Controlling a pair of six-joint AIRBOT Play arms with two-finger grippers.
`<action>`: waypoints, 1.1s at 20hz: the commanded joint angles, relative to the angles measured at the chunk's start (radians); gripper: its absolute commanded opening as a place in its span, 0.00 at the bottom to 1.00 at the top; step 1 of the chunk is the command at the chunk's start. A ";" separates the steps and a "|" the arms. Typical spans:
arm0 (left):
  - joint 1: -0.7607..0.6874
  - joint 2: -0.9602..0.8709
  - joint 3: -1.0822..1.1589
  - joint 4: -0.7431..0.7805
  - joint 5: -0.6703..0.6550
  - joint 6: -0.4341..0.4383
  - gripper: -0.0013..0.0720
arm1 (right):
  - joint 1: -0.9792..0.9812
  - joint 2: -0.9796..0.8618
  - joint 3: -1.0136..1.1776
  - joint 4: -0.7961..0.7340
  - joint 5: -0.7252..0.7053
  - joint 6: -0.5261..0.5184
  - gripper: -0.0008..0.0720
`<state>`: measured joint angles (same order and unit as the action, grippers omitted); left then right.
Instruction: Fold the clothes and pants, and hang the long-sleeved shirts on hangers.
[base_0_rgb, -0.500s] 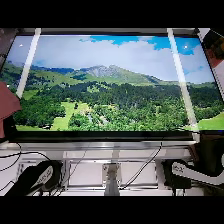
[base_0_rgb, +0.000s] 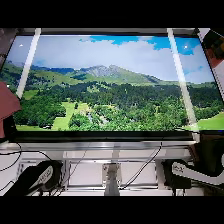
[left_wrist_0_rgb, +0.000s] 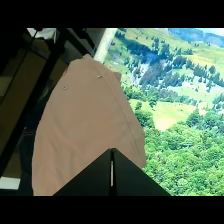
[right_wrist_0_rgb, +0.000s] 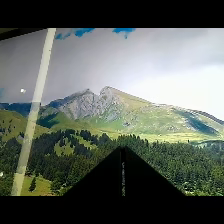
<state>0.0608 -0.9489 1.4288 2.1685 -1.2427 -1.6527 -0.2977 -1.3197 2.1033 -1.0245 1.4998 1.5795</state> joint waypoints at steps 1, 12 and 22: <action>0.001 -0.040 -0.001 -0.001 -0.021 0.000 0.03 | -0.001 0.000 0.000 0.000 0.000 0.000 0.03; 0.025 -0.122 -0.233 0.086 -0.050 0.012 0.03 | 0.000 0.000 -0.002 0.025 -0.001 0.001 0.03; 0.153 -0.238 -0.489 0.136 0.097 0.183 0.91 | 0.012 -0.070 -0.098 0.093 -0.026 0.009 0.74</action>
<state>0.1905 -1.1297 0.9821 2.2967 -1.1717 -1.5551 -0.2871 -1.3636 2.0140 -0.9546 1.4776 1.5833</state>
